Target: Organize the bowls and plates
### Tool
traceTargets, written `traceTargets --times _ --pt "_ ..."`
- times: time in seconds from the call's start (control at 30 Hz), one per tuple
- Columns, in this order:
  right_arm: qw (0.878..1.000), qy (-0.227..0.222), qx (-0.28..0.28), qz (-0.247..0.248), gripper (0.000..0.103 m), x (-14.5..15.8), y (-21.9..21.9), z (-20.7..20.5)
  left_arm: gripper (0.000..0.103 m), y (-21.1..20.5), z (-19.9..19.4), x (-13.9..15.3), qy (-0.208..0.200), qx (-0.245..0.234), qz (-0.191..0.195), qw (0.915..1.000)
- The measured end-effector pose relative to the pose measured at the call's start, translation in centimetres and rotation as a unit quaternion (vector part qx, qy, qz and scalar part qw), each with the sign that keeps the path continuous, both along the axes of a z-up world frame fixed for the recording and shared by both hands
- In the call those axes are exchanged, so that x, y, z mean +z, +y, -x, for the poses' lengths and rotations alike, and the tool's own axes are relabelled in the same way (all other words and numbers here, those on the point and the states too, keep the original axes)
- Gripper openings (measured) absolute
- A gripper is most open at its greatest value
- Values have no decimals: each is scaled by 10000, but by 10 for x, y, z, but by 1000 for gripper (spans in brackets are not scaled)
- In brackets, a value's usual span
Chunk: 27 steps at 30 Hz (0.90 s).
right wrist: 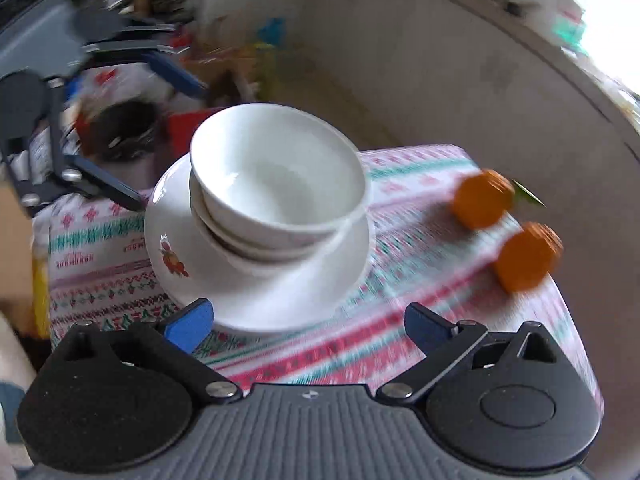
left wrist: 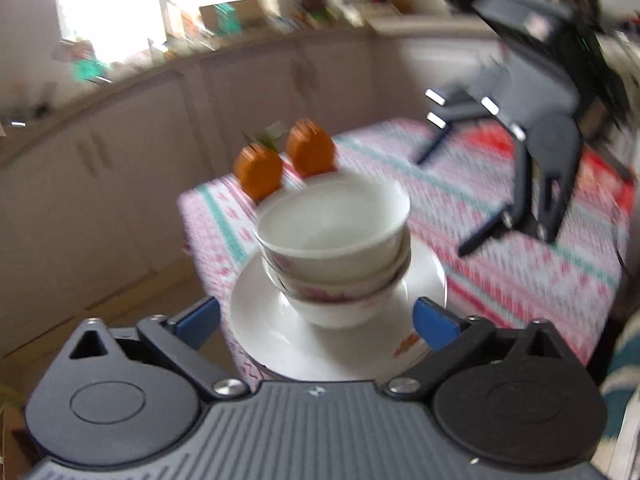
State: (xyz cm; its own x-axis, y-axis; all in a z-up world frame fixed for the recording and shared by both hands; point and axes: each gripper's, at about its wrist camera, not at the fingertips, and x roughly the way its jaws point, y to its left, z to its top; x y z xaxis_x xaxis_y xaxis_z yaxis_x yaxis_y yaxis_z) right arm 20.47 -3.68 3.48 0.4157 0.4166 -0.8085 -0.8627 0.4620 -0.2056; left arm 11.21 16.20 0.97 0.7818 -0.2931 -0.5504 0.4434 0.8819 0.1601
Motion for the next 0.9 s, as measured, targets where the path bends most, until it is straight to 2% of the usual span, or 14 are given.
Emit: traceTargets --times 0.07,0.13,0.27,0.4,0.5,0.53,0.67,0.9 --pt "9980 -78 -566 -253 103 7 -12 14 103 -7 20 8 -467 399 126 9980" --pt "9909 -184 -1229 -523 103 14 -23 28 103 -17 32 13 -708 690 304 9946" --pt "9636 -310 -2508 -869 103 16 -41 52 103 -37 47 14 -544 1077 840 9891" --pt "9365 -353 -3270 -1217 103 18 -56 84 103 -57 53 18 -318 1928 1007 9755" --pt "9285 -401 -3420 -1388 103 23 -60 106 103 -62 59 22 2 2440 1420 9593" --pt "9274 -427 -3442 -1402 103 25 -61 111 103 -64 62 22 77 2548 1453 9560" --pt "9219 -667 -3537 -1433 103 29 -63 126 102 -75 73 27 2 2770 1349 9514" --pt "9173 -860 -3590 -1495 103 32 -67 131 102 -84 83 32 -65 2861 1178 9509"
